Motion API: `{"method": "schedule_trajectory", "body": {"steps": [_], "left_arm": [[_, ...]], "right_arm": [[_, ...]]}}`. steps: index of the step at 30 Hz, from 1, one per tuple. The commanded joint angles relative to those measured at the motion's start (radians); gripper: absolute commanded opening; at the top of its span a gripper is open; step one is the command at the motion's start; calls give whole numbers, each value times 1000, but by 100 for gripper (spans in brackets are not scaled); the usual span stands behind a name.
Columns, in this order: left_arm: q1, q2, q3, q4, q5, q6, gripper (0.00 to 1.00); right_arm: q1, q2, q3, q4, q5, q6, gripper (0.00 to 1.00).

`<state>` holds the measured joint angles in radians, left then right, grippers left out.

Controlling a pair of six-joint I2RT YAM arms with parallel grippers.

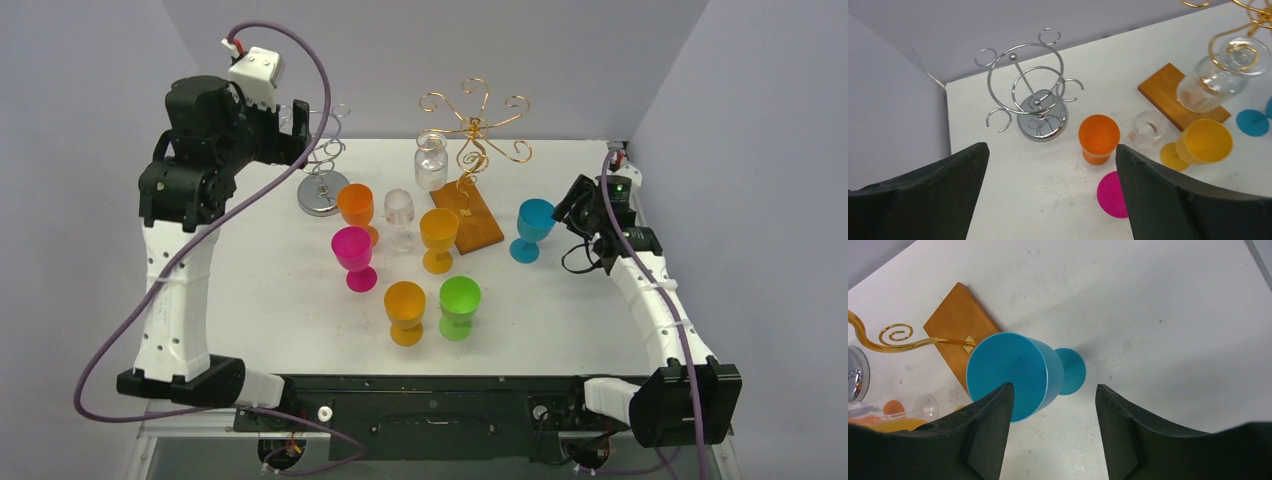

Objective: Place the wine glass upside down on the wine glass rack
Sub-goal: Pick up the wine glass at the center of the board.

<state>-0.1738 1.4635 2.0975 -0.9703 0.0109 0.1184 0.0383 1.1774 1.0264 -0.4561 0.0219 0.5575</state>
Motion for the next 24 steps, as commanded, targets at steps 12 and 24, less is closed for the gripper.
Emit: {"method": "schedule_trajectory", "body": {"steps": [12, 24], "left_arm": [[-11, -183, -257, -25, 213, -8, 96], [-127, -179, -271, -52, 301, 57, 96]], "right_arm": [[24, 192, 67, 78, -44, 0, 47], [28, 35, 44, 28, -37, 19, 0]]}}
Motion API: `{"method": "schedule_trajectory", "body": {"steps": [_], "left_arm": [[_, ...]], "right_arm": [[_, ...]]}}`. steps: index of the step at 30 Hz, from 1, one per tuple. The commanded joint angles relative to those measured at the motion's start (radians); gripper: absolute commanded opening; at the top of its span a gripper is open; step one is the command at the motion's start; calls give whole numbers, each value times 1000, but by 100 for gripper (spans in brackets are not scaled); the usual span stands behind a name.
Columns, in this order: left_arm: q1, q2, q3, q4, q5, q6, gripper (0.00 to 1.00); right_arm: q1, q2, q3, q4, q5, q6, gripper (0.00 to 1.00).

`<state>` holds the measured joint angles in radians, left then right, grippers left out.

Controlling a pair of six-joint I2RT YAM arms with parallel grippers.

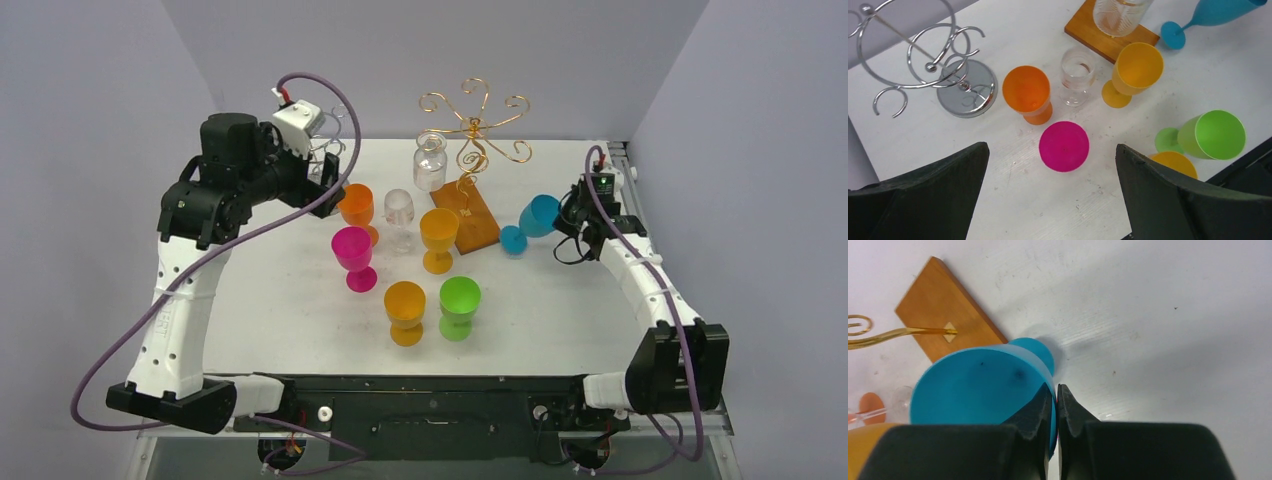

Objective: Place the wine glass upside down on the wine glass rack
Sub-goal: Pick up the wine glass at the center of the board, then turn the wine glass upside down at the wine rack.

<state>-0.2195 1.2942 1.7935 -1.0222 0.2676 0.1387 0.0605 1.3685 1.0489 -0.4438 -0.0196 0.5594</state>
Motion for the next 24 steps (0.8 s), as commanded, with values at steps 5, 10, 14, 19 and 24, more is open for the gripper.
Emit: {"method": "schedule_trajectory", "body": {"steps": [5, 10, 14, 19, 24], "left_arm": [[-223, 46, 101, -28, 18, 67, 96], [-313, 140, 225, -91, 34, 88, 96], [-371, 201, 295, -110, 90, 60, 96], [-458, 276, 341, -107, 169, 16, 96], [-521, 361, 397, -97, 185, -26, 96]], "right_arm": [[4, -368, 27, -51, -38, 20, 0], [5, -554, 89, -168, -147, 9, 0], [7, -661, 146, -232, -264, 10, 0], [41, -690, 237, -194, -327, 52, 0], [79, -627, 306, -103, -339, 80, 0]]}}
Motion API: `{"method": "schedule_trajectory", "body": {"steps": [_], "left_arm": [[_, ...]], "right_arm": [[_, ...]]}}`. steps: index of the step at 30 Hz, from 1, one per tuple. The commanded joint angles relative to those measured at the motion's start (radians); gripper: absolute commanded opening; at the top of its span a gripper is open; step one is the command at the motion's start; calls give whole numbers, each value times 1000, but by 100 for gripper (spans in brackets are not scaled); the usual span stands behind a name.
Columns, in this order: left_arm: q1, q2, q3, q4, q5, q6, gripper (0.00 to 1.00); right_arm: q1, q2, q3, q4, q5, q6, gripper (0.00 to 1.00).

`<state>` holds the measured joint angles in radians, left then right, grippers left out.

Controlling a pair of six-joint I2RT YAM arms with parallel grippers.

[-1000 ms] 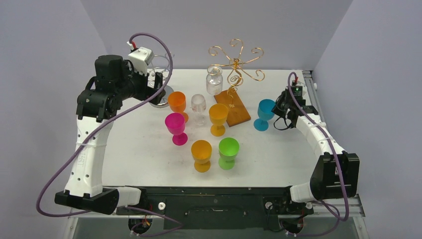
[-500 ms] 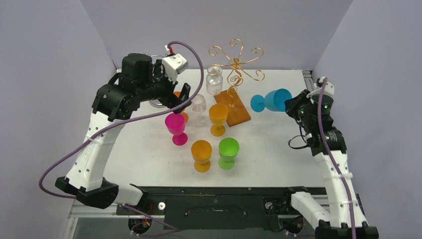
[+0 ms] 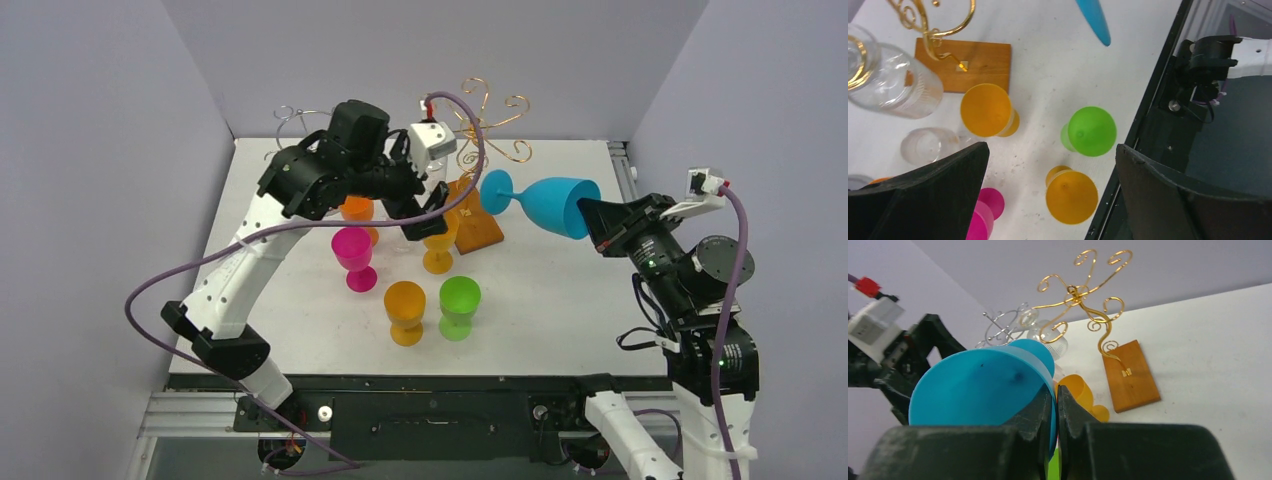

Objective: Place the wine glass upside down on the wine glass rack
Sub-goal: Turn the wine glass upside down at the wine rack.

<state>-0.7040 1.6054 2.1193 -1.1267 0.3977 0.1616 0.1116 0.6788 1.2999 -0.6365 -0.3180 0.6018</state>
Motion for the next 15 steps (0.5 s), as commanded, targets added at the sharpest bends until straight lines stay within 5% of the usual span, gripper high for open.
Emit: {"method": "schedule_trajectory", "body": {"steps": [1, 12, 15], "left_arm": [[-37, 63, 87, 14, 64, -61, 96], [-32, 115, 131, 62, 81, -121, 99], [-21, 122, 130, 69, 107, -130, 85]], "right_arm": [[44, 77, 63, 99, -34, 39, 0], [248, 148, 99, 155, 89, 22, 0], [325, 158, 95, 162, 154, 14, 0]]}}
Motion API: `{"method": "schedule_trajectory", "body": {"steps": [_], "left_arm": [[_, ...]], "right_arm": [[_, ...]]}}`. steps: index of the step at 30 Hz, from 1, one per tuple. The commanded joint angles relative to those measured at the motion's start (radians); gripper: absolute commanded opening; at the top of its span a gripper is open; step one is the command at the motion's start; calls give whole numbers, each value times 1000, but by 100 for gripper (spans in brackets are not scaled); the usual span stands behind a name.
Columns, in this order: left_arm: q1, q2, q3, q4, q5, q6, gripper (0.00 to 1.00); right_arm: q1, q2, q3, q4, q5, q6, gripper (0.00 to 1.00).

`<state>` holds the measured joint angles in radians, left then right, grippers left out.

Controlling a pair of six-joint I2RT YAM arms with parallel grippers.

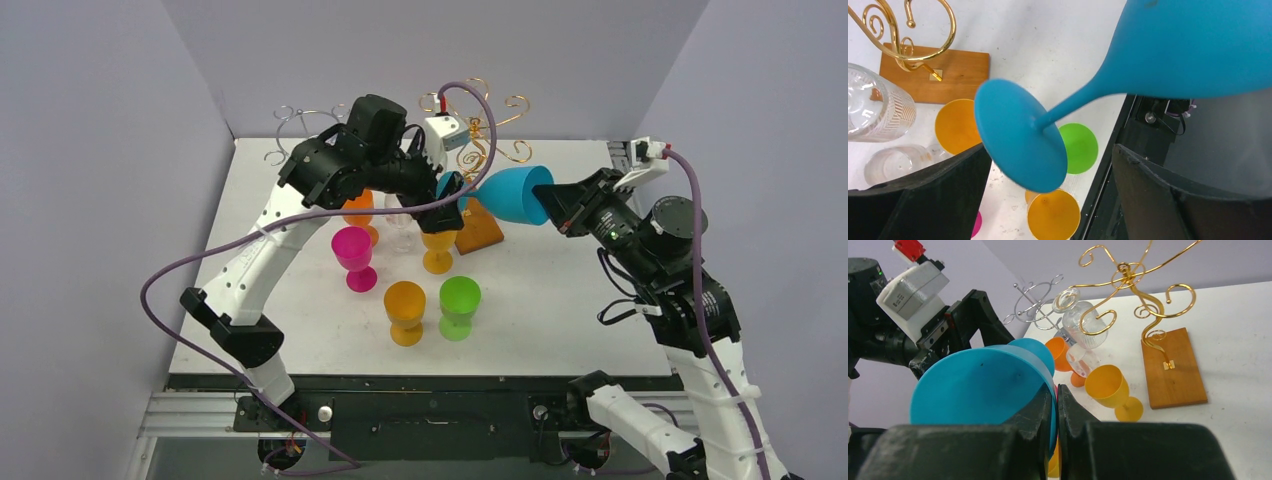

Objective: Place the wine glass upside down on the wine glass rack
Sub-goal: Turn the wine glass upside down at the wine rack.

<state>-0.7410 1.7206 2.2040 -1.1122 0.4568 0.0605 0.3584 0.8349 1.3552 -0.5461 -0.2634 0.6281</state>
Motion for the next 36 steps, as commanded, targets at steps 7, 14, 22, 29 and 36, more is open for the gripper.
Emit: {"method": "schedule_trajectory", "body": {"steps": [7, 14, 22, 29, 36], "left_arm": [[97, -10, 24, 70, 101, -37, 12], [194, -33, 82, 47, 106, -1, 0], [202, -171, 24, 87, -18, 291, 0], [67, -506, -472, 449, -159, 697, 0], [42, -623, -595, 592, -187, 805, 0]], "right_arm": [[182, -6, 15, 103, 199, -29, 0], [206, -17, 3, 54, 154, -62, 56], [203, -69, 108, -189, 80, -218, 76], [206, 53, 139, -5, -152, -95, 77], [363, 184, 113, 101, -163, -88, 78]]}}
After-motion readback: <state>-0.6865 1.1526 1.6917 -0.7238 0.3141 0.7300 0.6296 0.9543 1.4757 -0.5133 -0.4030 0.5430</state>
